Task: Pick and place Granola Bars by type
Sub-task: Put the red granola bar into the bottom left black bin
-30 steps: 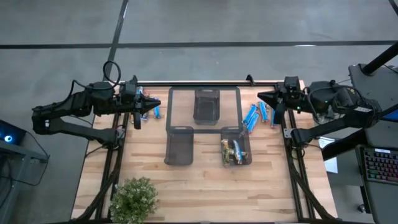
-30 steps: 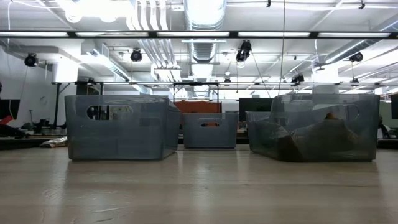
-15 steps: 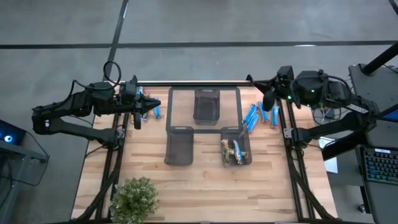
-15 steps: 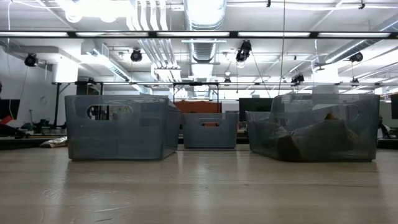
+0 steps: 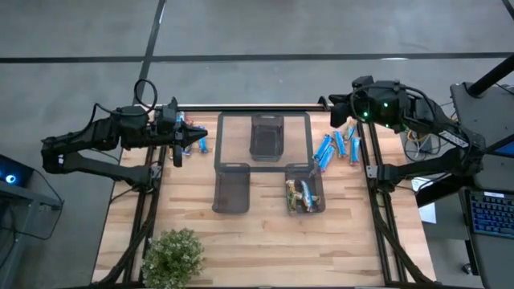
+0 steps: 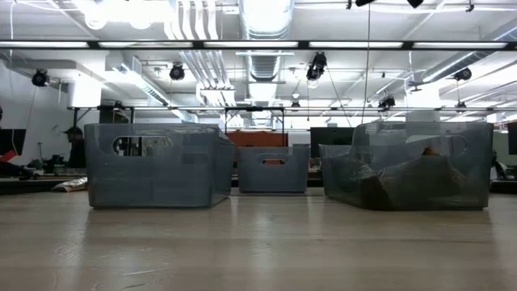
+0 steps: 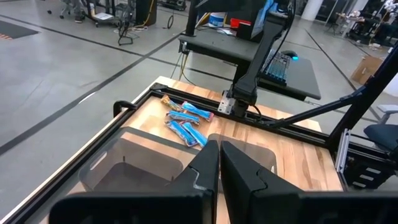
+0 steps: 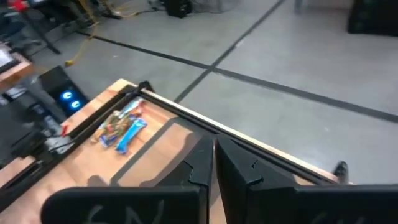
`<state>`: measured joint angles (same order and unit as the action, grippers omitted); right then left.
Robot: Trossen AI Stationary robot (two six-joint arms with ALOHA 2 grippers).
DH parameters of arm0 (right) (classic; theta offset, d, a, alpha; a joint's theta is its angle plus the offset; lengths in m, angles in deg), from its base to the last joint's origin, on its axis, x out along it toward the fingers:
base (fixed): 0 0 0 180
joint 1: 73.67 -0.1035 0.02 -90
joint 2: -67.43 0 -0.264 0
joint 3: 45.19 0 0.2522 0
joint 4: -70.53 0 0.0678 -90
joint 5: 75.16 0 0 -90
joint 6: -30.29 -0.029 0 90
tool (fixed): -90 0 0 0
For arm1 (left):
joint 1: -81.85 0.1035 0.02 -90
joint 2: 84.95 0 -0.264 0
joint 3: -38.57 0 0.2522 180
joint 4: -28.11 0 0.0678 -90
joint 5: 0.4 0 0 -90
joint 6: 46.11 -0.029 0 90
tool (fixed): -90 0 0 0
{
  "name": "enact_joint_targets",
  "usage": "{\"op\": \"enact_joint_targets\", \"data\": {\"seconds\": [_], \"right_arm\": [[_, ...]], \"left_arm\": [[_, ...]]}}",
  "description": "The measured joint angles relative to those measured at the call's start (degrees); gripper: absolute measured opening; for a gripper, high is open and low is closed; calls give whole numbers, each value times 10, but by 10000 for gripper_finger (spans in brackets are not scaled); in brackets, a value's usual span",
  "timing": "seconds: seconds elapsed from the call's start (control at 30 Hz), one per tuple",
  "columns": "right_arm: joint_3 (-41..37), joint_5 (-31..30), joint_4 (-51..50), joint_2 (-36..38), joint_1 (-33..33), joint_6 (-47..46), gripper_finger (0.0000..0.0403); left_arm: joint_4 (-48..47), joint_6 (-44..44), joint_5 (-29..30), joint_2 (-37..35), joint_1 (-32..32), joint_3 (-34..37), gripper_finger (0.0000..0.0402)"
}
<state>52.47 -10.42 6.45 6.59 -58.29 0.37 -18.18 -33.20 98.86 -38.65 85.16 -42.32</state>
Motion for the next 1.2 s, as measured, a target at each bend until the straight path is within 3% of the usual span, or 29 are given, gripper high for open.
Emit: {"op": "enact_joint_targets", "data": {"seconds": [0.73, 1.2], "right_arm": [[0, 4, -60, -7, 131, -16, 12], [0, 79, -121, -53, 163, -43, 12]], "left_arm": [[-4, 3, 7, 0, 0, 0, 0], [-4, 15, 12, 0, 0, 0, 0]]}}
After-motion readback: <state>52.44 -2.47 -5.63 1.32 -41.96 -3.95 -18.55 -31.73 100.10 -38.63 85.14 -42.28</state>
